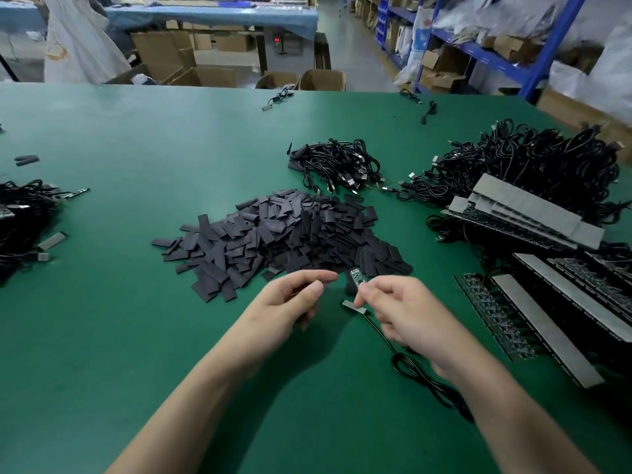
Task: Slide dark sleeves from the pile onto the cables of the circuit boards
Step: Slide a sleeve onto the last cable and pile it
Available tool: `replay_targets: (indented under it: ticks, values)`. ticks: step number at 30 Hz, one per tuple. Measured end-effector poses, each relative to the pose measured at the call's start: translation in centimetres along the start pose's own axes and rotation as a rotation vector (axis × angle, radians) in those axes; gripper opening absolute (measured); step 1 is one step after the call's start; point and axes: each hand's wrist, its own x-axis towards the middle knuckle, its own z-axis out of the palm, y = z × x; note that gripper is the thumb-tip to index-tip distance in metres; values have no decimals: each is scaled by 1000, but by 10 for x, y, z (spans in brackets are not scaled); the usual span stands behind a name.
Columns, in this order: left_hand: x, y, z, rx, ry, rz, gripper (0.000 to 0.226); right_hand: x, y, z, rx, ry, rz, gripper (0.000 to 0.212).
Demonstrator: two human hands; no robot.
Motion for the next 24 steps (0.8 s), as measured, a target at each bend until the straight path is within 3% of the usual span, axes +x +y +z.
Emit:
replay_targets:
  ticks: [6, 10, 14, 18, 24]
  values:
    - [-8, -6, 4, 149, 42, 87, 20, 7, 20, 16, -66, 92, -7, 28]
    - [-10, -5, 3, 153, 86, 162, 21, -2, 22, 17, 111, -83, 69, 30]
    - [-13, -4, -1, 111, 95, 175, 24, -6, 19, 17, 132, -118, -29, 33]
    - [-11, -4, -2, 117, 79, 186, 25, -5, 20, 18, 4, -132, -123, 35]
    - [-10, -4, 1, 98, 20, 199, 24, -4, 22, 17, -5, -138, -167, 36]
